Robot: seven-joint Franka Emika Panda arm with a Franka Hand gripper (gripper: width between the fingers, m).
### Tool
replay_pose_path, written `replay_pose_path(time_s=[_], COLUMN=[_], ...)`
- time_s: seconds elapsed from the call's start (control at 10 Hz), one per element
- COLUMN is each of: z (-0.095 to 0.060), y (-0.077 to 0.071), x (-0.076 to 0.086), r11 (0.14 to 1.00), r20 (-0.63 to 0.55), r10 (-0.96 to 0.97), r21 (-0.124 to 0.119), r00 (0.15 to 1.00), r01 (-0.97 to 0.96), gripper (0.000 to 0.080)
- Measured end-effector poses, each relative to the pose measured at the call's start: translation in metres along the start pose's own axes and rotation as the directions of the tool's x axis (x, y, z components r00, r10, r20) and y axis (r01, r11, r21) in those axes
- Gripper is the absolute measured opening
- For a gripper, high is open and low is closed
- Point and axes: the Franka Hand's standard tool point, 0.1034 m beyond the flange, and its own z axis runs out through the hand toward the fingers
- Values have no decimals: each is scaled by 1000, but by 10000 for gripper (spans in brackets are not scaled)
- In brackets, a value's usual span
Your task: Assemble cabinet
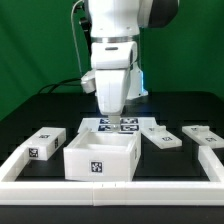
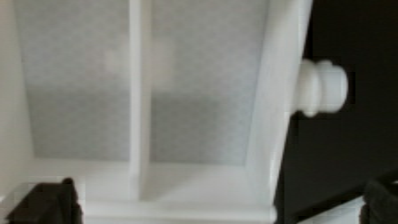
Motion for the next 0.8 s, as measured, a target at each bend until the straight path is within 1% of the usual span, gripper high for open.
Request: replay_pose_path(time_s=[0.1, 0.4, 0.6, 0.8], z=[1, 2, 11, 19], y=[-1, -2, -10, -13], x=[0, 0, 4, 4], r11=[1000, 1000, 996, 995], r20=[1, 1, -1, -2], r10=[10, 10, 86, 92], r21=[6, 8, 25, 35], r00=[1000, 1000, 996, 996], r01=[-10, -10, -86, -92], gripper=[798, 798, 798, 798])
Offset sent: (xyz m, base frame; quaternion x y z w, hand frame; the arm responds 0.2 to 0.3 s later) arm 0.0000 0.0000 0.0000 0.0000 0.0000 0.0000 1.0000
